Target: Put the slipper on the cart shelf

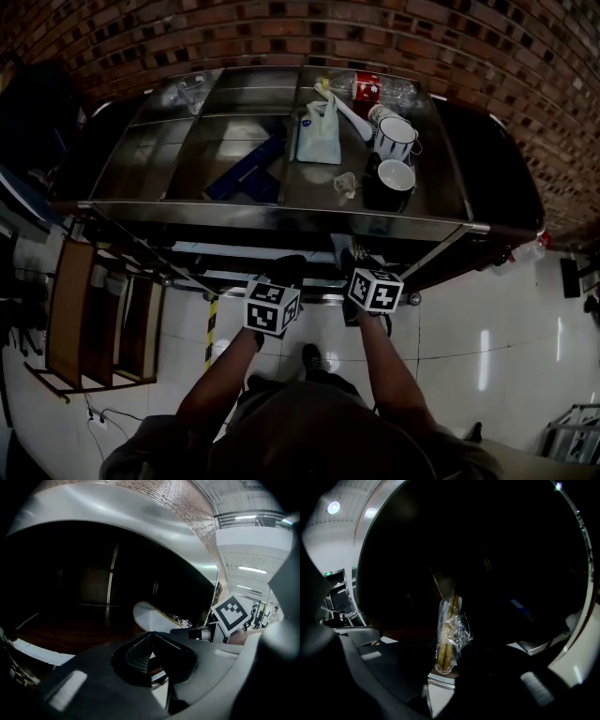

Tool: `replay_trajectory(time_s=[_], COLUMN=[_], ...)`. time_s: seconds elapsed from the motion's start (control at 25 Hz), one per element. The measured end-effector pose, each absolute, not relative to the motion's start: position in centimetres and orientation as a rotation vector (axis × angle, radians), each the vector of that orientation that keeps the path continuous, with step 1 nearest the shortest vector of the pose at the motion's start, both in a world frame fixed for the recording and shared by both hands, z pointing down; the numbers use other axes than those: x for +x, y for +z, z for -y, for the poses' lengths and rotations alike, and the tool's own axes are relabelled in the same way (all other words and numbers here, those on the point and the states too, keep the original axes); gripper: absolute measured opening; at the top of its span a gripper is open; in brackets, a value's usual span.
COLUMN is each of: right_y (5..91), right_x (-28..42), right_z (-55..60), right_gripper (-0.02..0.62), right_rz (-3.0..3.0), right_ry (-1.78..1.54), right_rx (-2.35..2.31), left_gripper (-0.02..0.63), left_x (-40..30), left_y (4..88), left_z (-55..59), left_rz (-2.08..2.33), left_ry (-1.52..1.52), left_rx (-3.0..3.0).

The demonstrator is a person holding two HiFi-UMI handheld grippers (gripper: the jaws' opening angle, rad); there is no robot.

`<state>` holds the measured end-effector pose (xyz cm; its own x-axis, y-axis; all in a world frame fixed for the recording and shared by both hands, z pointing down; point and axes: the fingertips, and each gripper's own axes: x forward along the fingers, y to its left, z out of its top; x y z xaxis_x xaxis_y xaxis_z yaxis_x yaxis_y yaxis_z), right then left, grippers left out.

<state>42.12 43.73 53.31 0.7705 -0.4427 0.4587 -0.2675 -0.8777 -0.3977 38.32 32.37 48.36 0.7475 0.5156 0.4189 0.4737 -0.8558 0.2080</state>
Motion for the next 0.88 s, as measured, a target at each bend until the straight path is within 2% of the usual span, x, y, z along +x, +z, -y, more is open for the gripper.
replay_trajectory(time_s=[0.2,0.4,0.72,0.88], right_y=[53.6,53.3,52.8,52.4], right_x=[43.0,43.1,42.9,42.8], right_z=[-43.6,-43.9,-44.6,-44.9], right_gripper=[0.072,0.111,0.283,0.390], right_rz=[-0.554,-0.573,-0.612,-0.625], right_ry=[-0.783,-0.775,-0.756,-0.748], right_rx=[-2.687,-2.723,-2.835,-2.888], left_gripper=[0.008,0.008,0.008,0.008], left_x=[38.9,39.1,38.9,38.7], left_y=[48.7,48.8,48.8,48.7], left_z=[-32.4,-33.0,-34.3,-34.5], left_rz=[-0.803,-0.818,-0.843,-0.838], left_ry=[0.731,0.737,0.727,0.716], left_rx=[2.849,2.839,2.823,2.822])
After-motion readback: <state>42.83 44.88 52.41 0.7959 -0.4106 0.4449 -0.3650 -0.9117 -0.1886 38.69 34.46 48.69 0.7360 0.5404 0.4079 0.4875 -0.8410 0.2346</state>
